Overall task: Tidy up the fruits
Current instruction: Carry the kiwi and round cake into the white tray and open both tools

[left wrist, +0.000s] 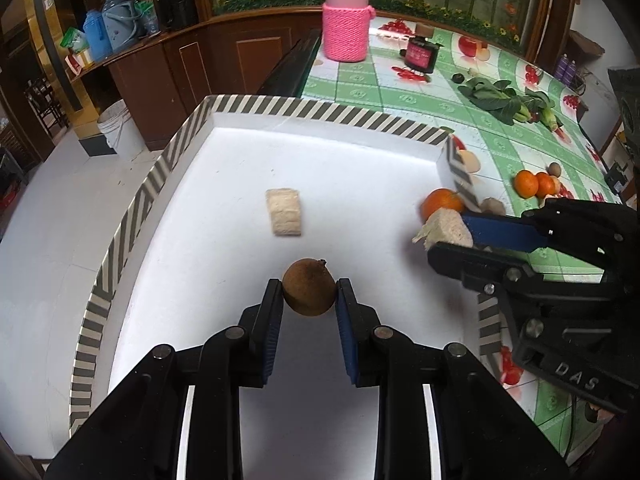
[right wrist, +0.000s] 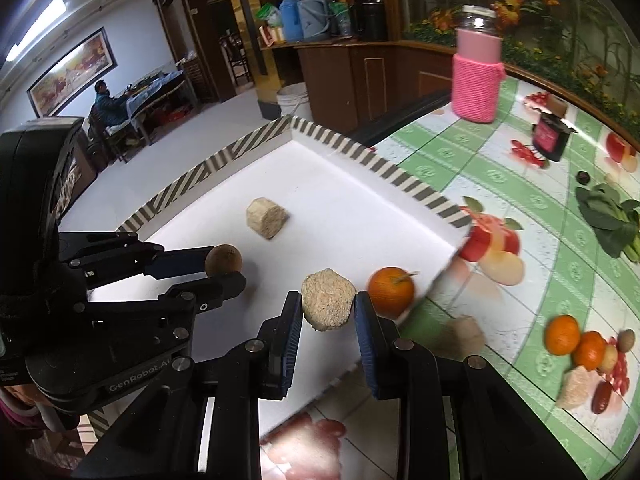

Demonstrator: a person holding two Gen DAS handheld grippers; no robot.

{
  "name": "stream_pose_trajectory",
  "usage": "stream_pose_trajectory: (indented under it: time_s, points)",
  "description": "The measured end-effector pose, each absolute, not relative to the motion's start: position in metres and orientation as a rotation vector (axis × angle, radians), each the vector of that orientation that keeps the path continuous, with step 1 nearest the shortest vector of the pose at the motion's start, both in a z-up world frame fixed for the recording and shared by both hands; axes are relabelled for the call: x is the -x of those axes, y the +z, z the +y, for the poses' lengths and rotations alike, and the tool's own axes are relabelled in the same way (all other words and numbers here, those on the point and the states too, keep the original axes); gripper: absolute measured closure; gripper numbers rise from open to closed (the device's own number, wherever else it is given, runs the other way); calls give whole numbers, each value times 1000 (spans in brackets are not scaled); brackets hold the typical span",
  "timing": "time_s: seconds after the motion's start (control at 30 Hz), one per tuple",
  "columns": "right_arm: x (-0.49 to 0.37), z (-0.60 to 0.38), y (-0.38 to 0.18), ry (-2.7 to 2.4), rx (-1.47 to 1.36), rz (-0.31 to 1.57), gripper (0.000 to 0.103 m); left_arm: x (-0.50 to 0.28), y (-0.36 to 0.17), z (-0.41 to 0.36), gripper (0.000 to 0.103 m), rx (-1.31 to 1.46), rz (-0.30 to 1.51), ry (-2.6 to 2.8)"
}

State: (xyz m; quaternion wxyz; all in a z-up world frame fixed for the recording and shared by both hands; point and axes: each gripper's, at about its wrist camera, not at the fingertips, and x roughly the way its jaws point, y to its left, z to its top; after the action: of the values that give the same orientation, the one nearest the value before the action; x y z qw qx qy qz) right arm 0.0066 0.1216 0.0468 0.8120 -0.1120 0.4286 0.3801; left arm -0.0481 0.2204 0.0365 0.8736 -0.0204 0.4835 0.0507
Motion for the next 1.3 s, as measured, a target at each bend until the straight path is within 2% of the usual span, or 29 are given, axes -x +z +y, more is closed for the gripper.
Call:
stream_pose_trajectory:
  time_s: [0.4, 0.73, 0.77, 0.87, 0.9, 1.23, 1.3]
  points:
    - [-10, 141, 27, 821, 259, 952, 76, 38, 33, 229, 79, 66, 1002, 158]
    - [0, 136, 30, 834, 232, 949, 71, 38, 28, 234, 78, 83, 1027, 205]
    - [1, 134, 32, 833, 227, 946, 71, 39, 28, 234, 74, 89, 1030, 204]
    - [3, 125, 39, 832, 204, 933, 66, 42, 31, 233, 42, 100, 1016, 204]
    - [3, 122, 42, 829, 195, 927, 63, 44, 34, 232, 37, 97, 1004, 209]
    - [9, 66, 66, 764, 97, 878, 55, 49, 54, 196, 35, 72, 944, 164]
    - [11, 54, 69, 747, 84, 867, 50, 48, 57, 186, 35, 72, 940, 140]
